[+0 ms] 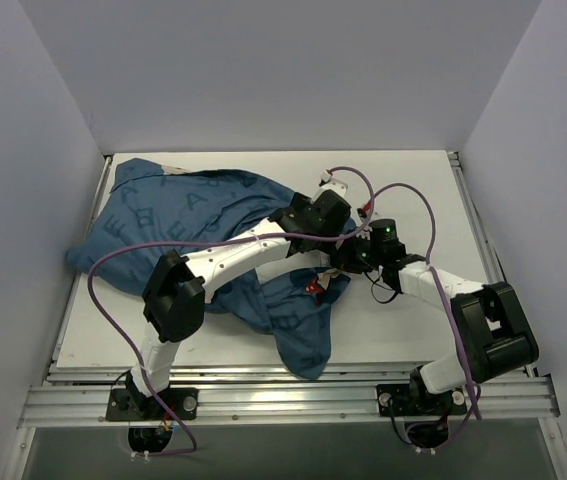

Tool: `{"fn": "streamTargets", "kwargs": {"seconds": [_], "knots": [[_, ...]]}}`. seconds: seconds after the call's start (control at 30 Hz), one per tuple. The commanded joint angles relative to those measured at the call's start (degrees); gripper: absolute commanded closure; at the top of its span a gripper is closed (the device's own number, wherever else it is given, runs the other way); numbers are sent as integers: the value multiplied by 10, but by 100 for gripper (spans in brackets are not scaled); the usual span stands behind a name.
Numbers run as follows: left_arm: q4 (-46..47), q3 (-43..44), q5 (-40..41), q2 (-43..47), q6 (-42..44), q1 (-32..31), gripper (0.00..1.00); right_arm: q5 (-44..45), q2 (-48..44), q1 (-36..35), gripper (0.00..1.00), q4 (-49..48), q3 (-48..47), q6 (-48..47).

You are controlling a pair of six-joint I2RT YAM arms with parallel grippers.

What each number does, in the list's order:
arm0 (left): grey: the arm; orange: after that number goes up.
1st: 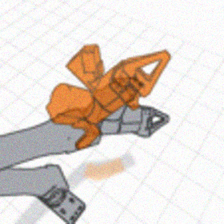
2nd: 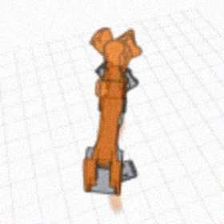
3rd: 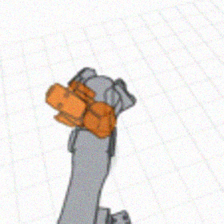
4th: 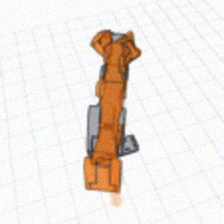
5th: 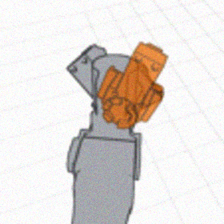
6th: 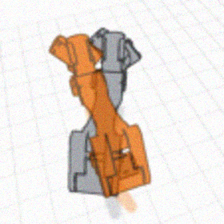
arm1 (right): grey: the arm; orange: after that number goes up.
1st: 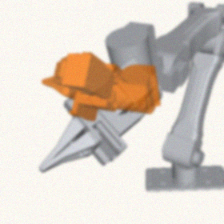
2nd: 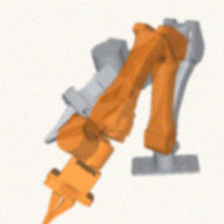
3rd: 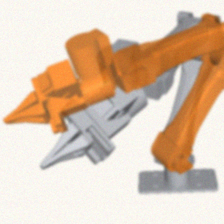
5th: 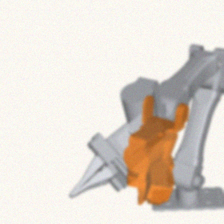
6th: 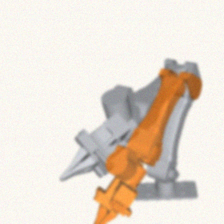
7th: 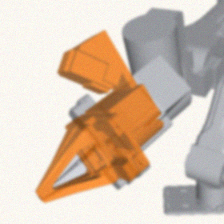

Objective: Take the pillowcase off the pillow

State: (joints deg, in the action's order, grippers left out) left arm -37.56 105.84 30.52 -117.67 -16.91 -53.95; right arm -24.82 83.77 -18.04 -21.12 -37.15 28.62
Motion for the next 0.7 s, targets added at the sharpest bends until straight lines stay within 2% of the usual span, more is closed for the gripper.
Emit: {"fn": "streamTargets", "kwargs": {"seconds": [0.0,0.17,0.23,0.27,0.37,0.4,0.53,0.67], "knots": [[-32,1,-10,-6,-18,9,12,9,-6,-3,100,-8,-3,-4],[-39,-26,-4,-16,-27,9,16,12,1,-4,100,-6,-10,-7],[-39,-36,-4,-19,-31,9,26,10,5,-5,100,-7,-14,-8],[-39,-43,-9,-18,-34,9,44,11,5,-5,100,-7,-18,-8],[-41,-54,-18,-4,-38,9,80,10,8,-7,100,-5,-27,-8],[-39,-57,-20,2,-38,10,97,11,6,-7,100,-4,-28,-9],[-30,-81,-36,53,-21,10,98,30,-6,-4,100,8,-44,-9],[-3,-136,-98,138,41,8,98,49,-28,11,100,33,-73,5]]}}
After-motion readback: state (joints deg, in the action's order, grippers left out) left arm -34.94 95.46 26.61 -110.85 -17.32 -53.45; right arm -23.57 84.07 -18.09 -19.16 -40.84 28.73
